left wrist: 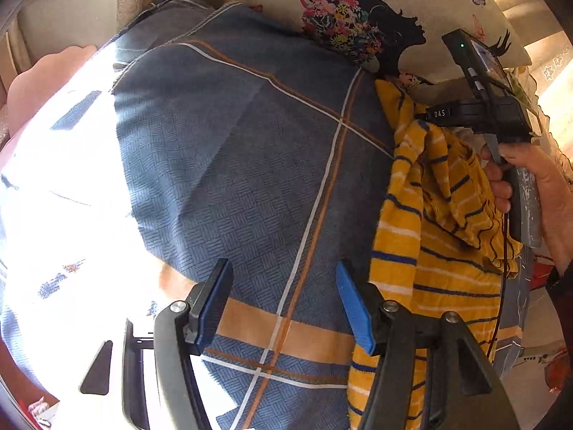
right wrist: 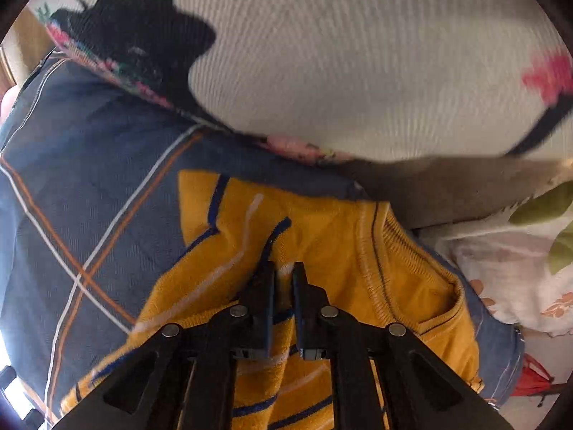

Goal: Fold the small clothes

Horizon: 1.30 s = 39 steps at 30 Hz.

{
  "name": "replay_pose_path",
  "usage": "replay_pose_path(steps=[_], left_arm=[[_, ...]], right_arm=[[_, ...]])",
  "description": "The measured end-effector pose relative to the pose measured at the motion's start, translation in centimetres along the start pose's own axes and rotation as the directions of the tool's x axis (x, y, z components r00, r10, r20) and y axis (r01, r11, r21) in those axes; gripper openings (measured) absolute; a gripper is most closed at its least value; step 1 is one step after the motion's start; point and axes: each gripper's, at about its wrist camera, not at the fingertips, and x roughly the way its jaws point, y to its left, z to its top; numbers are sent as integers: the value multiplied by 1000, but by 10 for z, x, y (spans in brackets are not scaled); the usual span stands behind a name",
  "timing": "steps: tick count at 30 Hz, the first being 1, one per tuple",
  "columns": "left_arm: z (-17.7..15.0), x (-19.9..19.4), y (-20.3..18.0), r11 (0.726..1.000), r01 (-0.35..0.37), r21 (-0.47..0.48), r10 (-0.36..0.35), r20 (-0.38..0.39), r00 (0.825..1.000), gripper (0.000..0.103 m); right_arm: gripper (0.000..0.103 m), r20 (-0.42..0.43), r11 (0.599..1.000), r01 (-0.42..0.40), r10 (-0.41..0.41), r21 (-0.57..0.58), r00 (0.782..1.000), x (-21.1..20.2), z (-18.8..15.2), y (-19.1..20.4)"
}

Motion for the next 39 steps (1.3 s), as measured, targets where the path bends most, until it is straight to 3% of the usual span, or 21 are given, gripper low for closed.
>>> replay_pose_path(steps=[3,6,9,12,15,20,23,26,30,32,36,39], left_arm=[[2,8,-11,999,19,30,-18,-16,1000,59],[0,8,-19,998,39,52,-38,-22,999,59],[-3,8,-25,997,44,69,-42,-25,999,59],[-8,7,-30,996,27,88,-25,-29,999,59],[-14,0,-36,995,-8,102,10,-12,1000,59],[-22,-11,-48,996,-61,70,60,22,998,59],[-32,-17,-55,995,-82,63,80,28,996,59],[-43,-25,-68,992,-104,69,100,53,994,59],[-39,-36,-88,991,-99,85,91,91,992,59],[-23,-36,-100,991,-79,111,65,126,990,59],[27,-15,-132,973,-117,198,78,193,978,61],[66,18,-152,951,-153,269,103,192,976,61]], right_arm=[[25,66,987,-110,103,118,992,-32,-28,-25],[29,133,939,-198,166,281,977,-68,-80,-80],[37,128,867,-136,85,480,988,-86,-154,-157],[40,35,786,-21,-2,618,999,-85,-218,-213],[40,33,735,-40,24,677,999,-85,-260,-239],[40,151,692,-170,89,702,984,-78,-279,-258],[45,182,666,-265,194,697,964,-47,-266,-256],[45,190,670,-308,245,676,951,-29,-252,-249],[45,313,606,-465,345,645,885,-34,-246,-243],[46,330,598,-495,371,630,868,-33,-243,-239],[48,312,595,-474,361,649,879,-28,-244,-237],[53,303,595,-453,340,664,890,-29,-250,-235]])
